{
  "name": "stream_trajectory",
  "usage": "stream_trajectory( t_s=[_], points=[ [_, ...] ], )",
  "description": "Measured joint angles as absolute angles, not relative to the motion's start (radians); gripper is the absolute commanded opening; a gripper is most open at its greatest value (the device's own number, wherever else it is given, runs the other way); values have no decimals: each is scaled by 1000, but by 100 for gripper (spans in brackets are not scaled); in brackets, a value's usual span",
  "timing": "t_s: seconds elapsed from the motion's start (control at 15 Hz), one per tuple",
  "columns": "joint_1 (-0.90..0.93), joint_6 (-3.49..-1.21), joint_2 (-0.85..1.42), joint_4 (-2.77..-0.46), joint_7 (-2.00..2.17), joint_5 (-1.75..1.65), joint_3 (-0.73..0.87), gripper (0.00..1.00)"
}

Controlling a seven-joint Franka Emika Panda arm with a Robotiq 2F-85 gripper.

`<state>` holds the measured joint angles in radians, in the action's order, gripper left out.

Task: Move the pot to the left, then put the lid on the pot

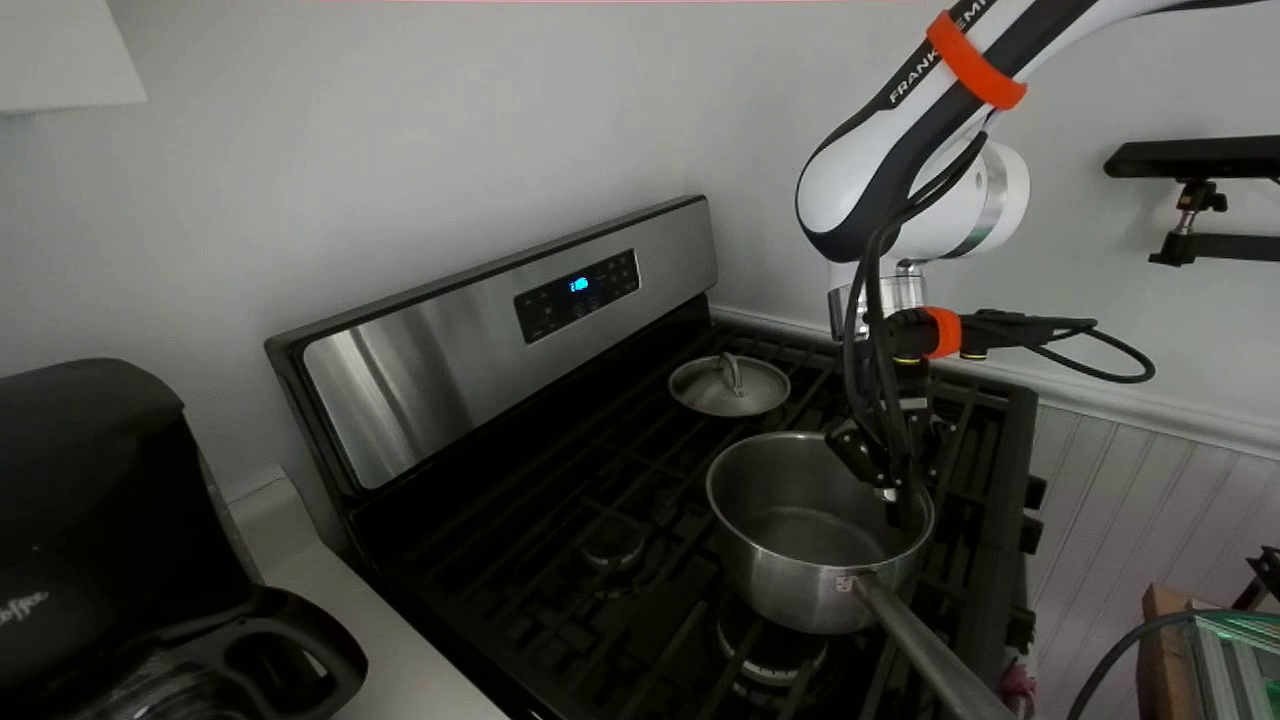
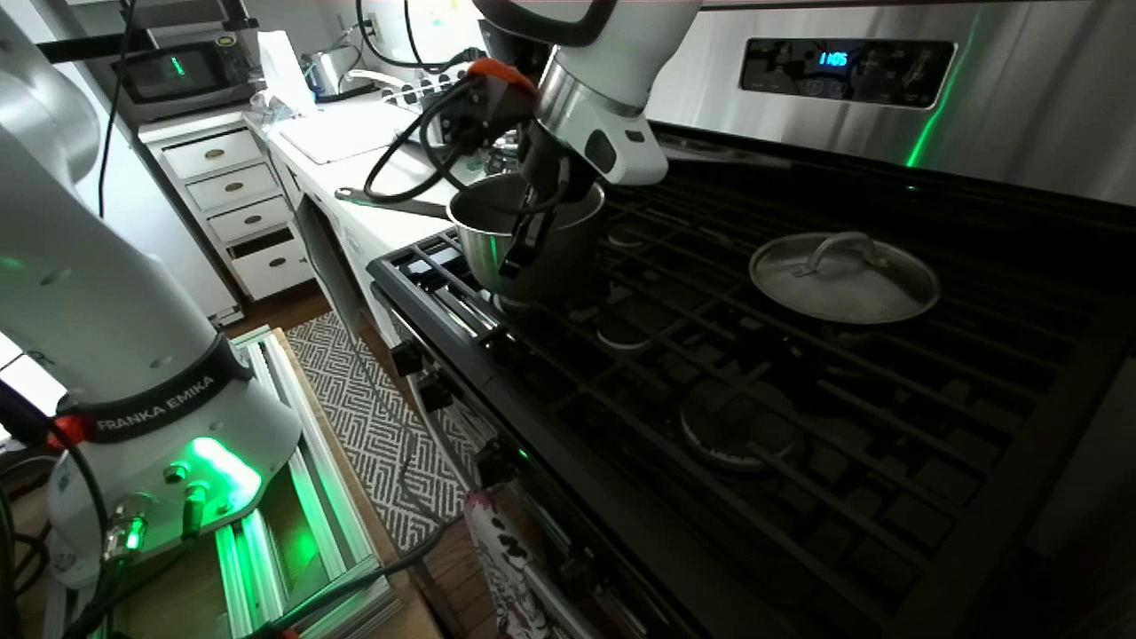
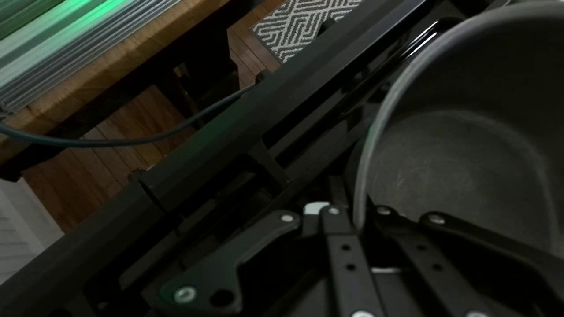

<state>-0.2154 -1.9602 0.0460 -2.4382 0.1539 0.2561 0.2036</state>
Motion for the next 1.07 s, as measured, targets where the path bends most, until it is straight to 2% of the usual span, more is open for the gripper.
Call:
stream_trajectory(
  t_s=[1.07],
  points=[
    [-165,-2065,-103,-2633,304,357,147,1]
  ],
)
